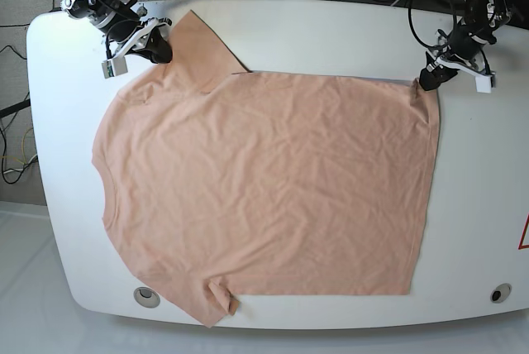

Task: Fold the T-shirt properly
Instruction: 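Close the left gripper on the shoulder corner of the shirt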

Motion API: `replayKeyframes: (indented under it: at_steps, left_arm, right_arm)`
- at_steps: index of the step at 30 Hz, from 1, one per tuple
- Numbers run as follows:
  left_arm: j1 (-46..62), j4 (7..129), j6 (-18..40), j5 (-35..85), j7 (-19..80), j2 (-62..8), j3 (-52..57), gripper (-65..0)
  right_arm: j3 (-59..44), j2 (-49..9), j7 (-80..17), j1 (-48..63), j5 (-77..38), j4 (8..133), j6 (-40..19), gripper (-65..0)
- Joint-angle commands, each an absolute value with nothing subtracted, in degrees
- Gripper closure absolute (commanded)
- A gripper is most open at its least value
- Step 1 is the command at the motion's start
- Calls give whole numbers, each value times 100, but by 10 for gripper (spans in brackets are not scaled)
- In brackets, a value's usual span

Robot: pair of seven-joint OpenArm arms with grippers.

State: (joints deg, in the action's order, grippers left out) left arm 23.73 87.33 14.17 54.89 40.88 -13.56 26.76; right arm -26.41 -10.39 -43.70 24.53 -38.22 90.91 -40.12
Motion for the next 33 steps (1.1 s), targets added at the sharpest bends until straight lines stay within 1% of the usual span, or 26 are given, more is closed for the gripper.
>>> replayKeyframes:
  at_steps: [1, 3, 5, 11, 13, 16, 21, 23, 33]
  left_arm:
    - [2359, 8796, 1402, 5458, 4079, -1433, 2698, -225]
    - [2330, 8721, 1395, 5517, 4047, -1446, 2757, -222]
    - [2317, 8697, 1394, 5528, 4049, -1451, 2764, -206]
    - [2309, 8666, 1380, 5553, 4069, -1453, 2784, -124]
    - [2390, 8751, 1394, 5554, 4083, -1424, 2759, -60]
    - [2436, 8788, 1397, 5566, 4044, -1423, 2760, 0]
    - [2522, 8890, 1429, 5615, 3986, -1429, 2774, 0]
    - [2717, 9219, 1506, 5601, 4054, -1446, 2793, 0]
    - [3127, 9713, 1558, 5641, 4127, -1497, 2837, 0]
  right_arm:
    - [-2668, -1088, -4472, 2497, -3754, 9127, -4000, 0]
    - [-2678, -1082, -4432, 2506, -3783, 9142, -4000, 0]
    - [-2678, -1083, -4433, 2508, -3784, 9138, -4000, 0]
    - [-2683, -1086, -4431, 2516, -3795, 9139, -4000, 0]
    - [-2675, -1080, -4451, 2505, -3774, 9137, -4000, 0]
    - [-2674, -1081, -4441, 2503, -3774, 9138, -4000, 0]
    - [-2687, -1088, -4440, 2521, -3785, 9168, -4000, 0]
    - [-2686, -1086, -4418, 2569, -3805, 9200, -4000, 0]
    - [-2721, -1091, -4430, 2733, -3816, 9358, -4000, 0]
